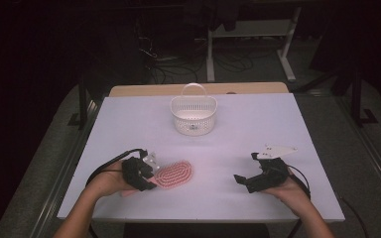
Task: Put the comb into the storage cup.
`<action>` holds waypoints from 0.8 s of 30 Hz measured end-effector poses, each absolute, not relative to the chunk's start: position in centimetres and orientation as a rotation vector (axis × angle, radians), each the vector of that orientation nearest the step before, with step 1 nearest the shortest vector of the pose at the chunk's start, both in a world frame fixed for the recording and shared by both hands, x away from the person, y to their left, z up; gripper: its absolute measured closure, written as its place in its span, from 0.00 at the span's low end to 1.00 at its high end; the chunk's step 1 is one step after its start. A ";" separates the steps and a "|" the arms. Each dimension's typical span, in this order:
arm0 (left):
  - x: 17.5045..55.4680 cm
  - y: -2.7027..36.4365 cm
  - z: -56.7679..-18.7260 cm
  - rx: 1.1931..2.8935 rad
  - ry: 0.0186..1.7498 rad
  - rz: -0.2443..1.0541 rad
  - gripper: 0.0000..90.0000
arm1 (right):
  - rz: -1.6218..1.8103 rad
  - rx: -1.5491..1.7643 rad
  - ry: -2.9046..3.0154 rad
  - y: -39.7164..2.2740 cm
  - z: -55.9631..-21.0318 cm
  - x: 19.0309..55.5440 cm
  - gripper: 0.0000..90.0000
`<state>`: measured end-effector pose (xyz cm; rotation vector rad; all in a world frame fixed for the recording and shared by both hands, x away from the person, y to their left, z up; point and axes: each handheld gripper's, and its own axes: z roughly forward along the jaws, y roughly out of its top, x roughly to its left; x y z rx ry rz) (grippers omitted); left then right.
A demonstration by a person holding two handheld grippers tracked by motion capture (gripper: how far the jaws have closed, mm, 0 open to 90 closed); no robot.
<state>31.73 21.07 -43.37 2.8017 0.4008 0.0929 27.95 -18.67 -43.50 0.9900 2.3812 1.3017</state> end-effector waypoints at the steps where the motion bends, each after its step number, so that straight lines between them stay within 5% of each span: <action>1: 31.8 21.1 -43.4 2.800 0.405 0.092 0.70 | 1.302 0.989 2.382 -18.7 -43.5 27.9 0.00; 24: 31.6 21.4 -43.4 2.763 0.453 0.101 0.78 | 1.297 0.988 2.387 -18.7 -43.5 27.9 0.00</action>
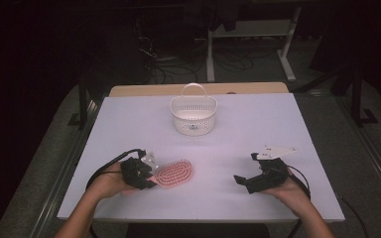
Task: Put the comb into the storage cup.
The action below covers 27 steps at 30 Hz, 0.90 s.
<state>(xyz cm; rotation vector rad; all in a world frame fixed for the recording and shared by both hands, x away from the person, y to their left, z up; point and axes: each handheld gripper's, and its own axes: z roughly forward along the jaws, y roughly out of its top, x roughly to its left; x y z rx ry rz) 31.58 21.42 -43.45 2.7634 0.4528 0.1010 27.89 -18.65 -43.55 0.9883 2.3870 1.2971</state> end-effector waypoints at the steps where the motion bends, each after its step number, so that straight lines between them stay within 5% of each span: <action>1: 31.6 21.5 -43.5 2.758 0.459 0.099 0.79 | 1.299 0.990 2.386 -18.7 -43.5 27.9 0.00; 27: 31.9 22.0 -42.7 2.604 0.585 0.135 0.79 | 1.302 0.994 2.376 -18.9 -43.4 27.9 0.00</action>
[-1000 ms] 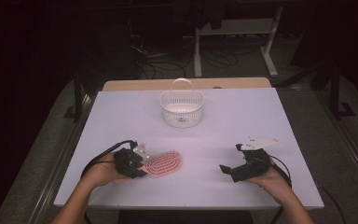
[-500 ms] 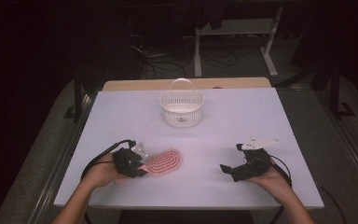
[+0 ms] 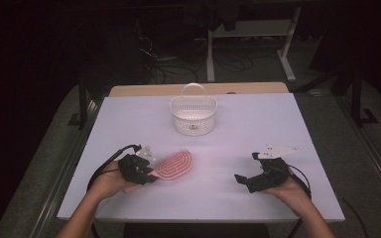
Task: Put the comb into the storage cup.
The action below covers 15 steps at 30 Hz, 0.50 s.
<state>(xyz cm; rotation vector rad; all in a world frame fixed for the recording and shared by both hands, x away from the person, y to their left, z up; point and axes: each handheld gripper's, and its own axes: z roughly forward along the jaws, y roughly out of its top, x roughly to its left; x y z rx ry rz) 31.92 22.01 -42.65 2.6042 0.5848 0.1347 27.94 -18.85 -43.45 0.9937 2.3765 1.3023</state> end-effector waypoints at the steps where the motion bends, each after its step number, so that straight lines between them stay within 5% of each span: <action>1: 31.9 22.1 -42.6 2.599 0.586 0.136 0.79 | 1.302 0.994 2.376 -18.8 -43.4 27.9 0.00; 15: 31.9 22.3 -41.4 2.457 0.602 0.224 0.79 | 1.303 0.996 2.377 -18.8 -43.4 27.9 0.00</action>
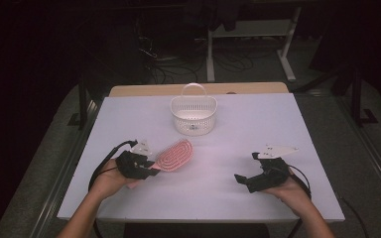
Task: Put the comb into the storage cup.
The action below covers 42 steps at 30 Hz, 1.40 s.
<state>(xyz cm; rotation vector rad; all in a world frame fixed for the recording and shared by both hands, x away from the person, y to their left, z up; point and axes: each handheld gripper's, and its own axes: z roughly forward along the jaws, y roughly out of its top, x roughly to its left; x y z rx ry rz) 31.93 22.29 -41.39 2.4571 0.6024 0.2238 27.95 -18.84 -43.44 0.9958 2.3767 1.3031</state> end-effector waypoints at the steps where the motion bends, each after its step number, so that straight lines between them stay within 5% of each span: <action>1: 31.9 22.3 -41.3 2.438 0.609 0.233 0.79 | 1.304 0.998 2.377 -18.8 -43.4 28.0 0.00; 42: 32.2 19.6 -40.0 2.191 0.585 0.329 0.79 | 1.418 1.022 2.340 -18.5 -42.0 28.6 0.00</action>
